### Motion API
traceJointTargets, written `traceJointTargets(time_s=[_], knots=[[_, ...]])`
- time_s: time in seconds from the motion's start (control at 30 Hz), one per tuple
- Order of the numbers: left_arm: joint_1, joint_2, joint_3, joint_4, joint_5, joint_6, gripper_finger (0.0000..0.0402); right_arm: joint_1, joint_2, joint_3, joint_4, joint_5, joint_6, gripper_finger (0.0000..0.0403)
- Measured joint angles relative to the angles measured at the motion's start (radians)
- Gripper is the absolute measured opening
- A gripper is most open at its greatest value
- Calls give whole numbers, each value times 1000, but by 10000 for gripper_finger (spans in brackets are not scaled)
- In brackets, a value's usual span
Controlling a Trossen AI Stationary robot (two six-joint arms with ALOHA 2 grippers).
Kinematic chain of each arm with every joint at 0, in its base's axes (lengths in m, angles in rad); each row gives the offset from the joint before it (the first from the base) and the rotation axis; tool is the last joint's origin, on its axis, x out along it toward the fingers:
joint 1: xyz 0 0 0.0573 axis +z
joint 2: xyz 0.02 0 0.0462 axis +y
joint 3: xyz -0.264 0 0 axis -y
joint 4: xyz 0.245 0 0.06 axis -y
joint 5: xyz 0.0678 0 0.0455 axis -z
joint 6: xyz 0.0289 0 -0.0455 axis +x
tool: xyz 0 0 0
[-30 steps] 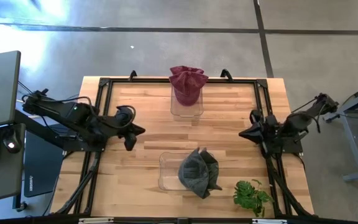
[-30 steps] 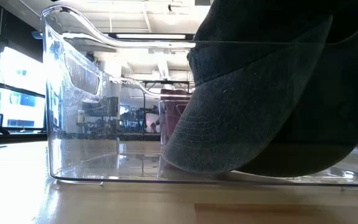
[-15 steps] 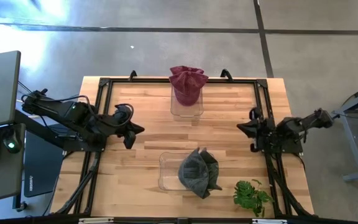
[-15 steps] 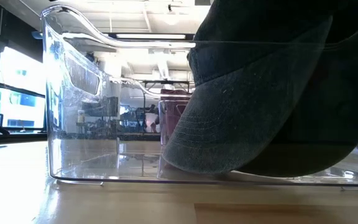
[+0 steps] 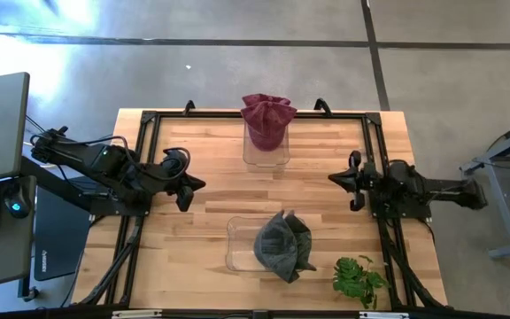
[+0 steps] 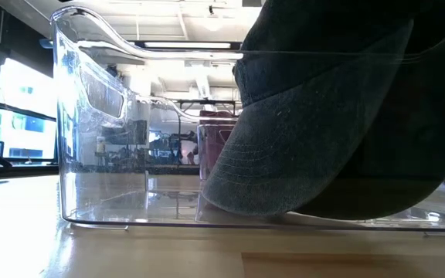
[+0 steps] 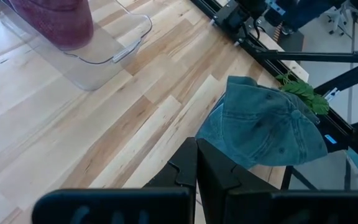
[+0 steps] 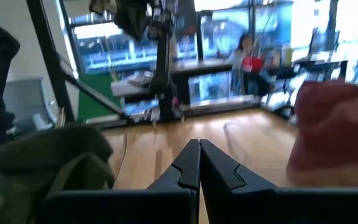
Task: Pick & Place hat
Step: Return to home position
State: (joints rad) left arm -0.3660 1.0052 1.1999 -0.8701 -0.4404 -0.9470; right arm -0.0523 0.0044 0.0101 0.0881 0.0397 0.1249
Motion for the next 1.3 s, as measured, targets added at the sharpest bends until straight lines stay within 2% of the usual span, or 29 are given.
traceJointTargets(time_s=[0.2, 0.4, 0.5, 0.73, 1.0, 1.2, 1.3], knots=[[0, -12, 0, 1, 3, 39, 0, -108, 1, 0, -50, -132, 32, 0], [0, -39, 1, 1, 3, 130, 0, -152, -1, 0, -54, -128, 41, 0], [0, -88, -41, 52, 2, 179, 0, -152, 6, 0, -58, -101, 52, 0], [0, -368, -349, 318, -29, 292, 0, -152, 9, 0, -63, -55, 52, 0], [0, -755, -684, 521, -2, 531, 0, -152, 10, 0, -63, -44, 51, 0], [0, -1008, -835, 540, 62, 552, 0, -152, 10, 0, -63, -41, 51, 0], [0, -997, -858, 566, 131, 575, 0, -152, 10, -1, -62, -41, 51, 0]])
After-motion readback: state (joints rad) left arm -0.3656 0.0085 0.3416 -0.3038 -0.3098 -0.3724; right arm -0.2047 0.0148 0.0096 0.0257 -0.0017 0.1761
